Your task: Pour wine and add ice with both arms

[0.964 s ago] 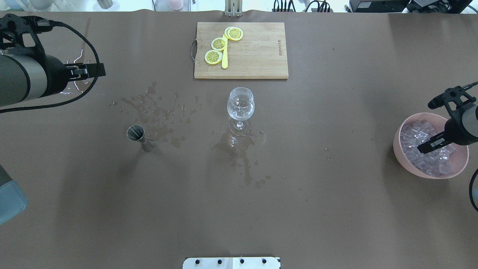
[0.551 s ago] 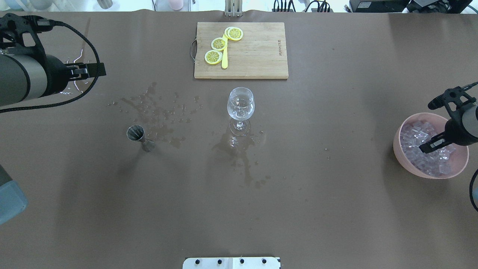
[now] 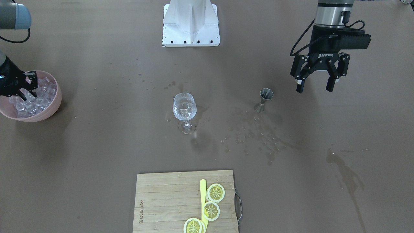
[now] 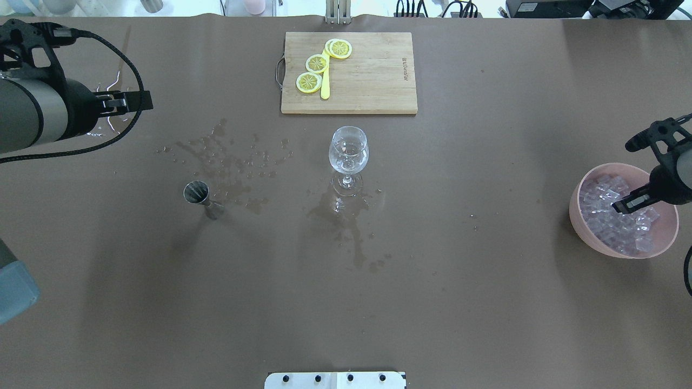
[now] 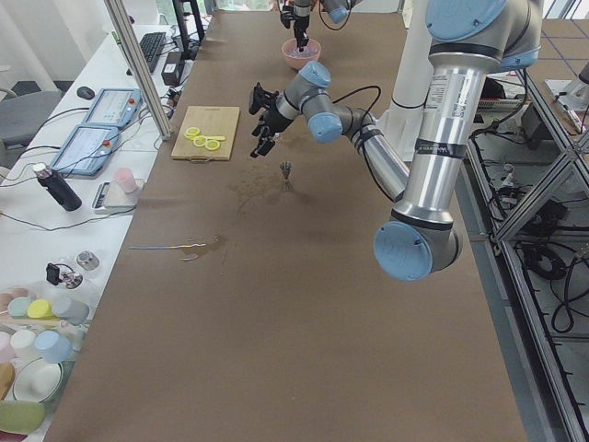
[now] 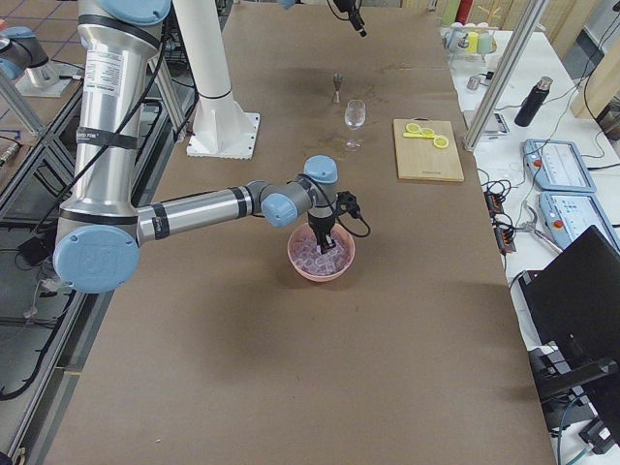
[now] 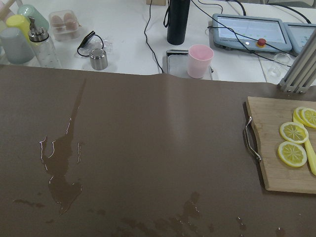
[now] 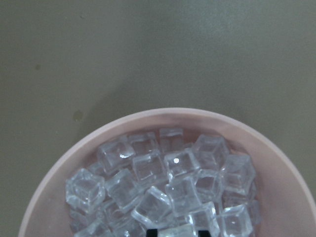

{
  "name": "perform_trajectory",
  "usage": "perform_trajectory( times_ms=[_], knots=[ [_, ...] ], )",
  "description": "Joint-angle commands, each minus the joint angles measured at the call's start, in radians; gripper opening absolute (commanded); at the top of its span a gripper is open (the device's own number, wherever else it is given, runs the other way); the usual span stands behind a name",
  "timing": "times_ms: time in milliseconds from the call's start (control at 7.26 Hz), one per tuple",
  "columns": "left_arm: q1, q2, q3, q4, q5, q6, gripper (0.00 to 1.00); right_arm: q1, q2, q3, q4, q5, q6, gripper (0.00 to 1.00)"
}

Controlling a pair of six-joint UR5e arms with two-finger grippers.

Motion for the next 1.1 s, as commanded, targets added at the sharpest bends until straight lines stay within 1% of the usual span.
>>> perform_trajectory(
  times_ms=[0, 138, 275, 413, 551, 689, 826, 964],
  knots=[
    [-0.015, 0.001, 0.001, 0.0, -0.021, 0.0, 0.97, 0.092, 0.009, 0.038, -0.005, 0.086, -0.012, 0.0],
    [-0.052, 0.001, 0.003, 0.0, -0.065, 0.02, 0.97, 0.147, 0.034, 0.05, -0.005, 0.143, -0.009, 0.0],
    [-0.108, 0.004, 0.012, 0.0, -0.116, 0.072, 0.97, 0.167, 0.066, 0.063, -0.006, 0.195, 0.007, 0.0],
    [-0.197, 0.0, 0.047, 0.002, -0.216, 0.145, 0.97, 0.189, 0.115, 0.063, -0.044, 0.241, 0.036, 0.0],
    [-0.324, -0.003, 0.094, 0.002, -0.384, 0.328, 0.98, 0.192, 0.191, 0.064, -0.069, 0.269, 0.169, 0.0],
    [-0.425, -0.005, 0.157, 0.008, -0.494, 0.506, 0.98, 0.189, 0.256, 0.063, -0.069, 0.286, 0.275, 0.0],
    [-0.445, 0.001, 0.19, 0.017, -0.5, 0.517, 0.98, 0.181, 0.331, 0.063, -0.071, 0.306, 0.388, 0.0],
    [-0.46, 0.056, 0.208, 0.023, -0.506, 0.567, 0.98, 0.154, 0.389, 0.063, -0.069, 0.309, 0.491, 0.0]
  ],
)
